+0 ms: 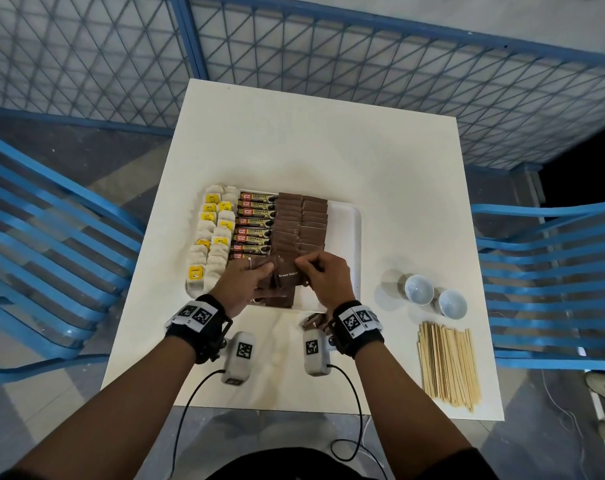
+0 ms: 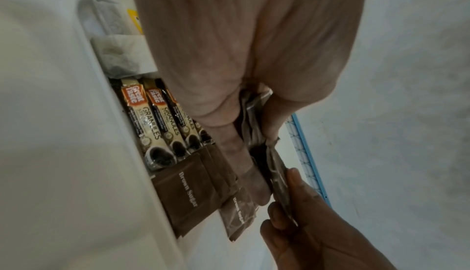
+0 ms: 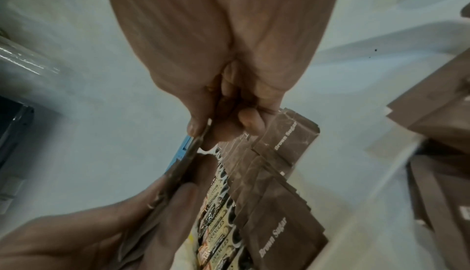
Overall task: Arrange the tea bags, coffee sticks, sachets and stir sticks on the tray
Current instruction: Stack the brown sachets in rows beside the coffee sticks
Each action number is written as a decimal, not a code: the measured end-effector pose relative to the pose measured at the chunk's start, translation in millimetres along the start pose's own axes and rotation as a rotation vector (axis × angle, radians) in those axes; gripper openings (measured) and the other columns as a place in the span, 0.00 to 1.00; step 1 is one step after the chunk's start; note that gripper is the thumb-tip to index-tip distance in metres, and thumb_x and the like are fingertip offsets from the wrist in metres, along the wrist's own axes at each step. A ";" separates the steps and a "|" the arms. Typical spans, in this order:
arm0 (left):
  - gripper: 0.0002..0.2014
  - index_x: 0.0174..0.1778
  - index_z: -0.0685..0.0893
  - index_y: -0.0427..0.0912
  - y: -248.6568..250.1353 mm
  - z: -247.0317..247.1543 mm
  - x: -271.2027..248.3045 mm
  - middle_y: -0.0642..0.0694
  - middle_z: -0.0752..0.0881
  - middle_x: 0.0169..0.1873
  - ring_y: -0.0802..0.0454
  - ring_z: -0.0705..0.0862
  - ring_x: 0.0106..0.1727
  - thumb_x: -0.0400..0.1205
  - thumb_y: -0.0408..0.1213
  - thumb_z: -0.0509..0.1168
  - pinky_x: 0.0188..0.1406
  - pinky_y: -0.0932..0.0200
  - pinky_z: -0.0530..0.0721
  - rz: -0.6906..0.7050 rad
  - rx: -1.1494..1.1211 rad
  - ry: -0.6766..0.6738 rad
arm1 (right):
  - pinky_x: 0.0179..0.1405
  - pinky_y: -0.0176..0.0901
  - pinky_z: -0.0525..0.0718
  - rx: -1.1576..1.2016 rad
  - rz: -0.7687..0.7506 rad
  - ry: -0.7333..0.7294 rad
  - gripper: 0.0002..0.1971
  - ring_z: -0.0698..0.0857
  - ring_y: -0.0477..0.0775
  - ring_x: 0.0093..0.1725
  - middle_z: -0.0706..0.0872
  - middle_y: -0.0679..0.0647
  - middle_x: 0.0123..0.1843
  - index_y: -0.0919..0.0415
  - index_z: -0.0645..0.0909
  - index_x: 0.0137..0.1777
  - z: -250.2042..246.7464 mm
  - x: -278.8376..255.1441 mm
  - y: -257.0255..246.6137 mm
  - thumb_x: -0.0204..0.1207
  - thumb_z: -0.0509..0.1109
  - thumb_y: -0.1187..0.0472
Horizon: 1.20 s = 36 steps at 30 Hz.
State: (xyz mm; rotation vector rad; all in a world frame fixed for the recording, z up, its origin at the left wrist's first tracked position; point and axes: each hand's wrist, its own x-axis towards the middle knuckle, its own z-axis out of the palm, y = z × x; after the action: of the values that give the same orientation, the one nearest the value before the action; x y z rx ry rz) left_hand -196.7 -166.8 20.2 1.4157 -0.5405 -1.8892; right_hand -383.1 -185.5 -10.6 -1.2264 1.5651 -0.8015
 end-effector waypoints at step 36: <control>0.11 0.65 0.80 0.26 -11.9 -7.0 -1.9 0.33 0.87 0.44 0.42 0.90 0.37 0.91 0.24 0.56 0.41 0.44 0.94 0.005 0.175 0.088 | 0.34 0.24 0.74 -0.348 0.242 0.084 0.10 0.85 0.41 0.37 0.88 0.46 0.37 0.55 0.86 0.41 -22.5 -4.2 30.0 0.69 0.84 0.52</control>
State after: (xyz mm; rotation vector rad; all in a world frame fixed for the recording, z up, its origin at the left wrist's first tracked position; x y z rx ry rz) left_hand -193.2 -156.8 11.0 1.6005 -0.6792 -1.8021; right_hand -414.1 -174.5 -29.2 -1.2254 1.9364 -0.4400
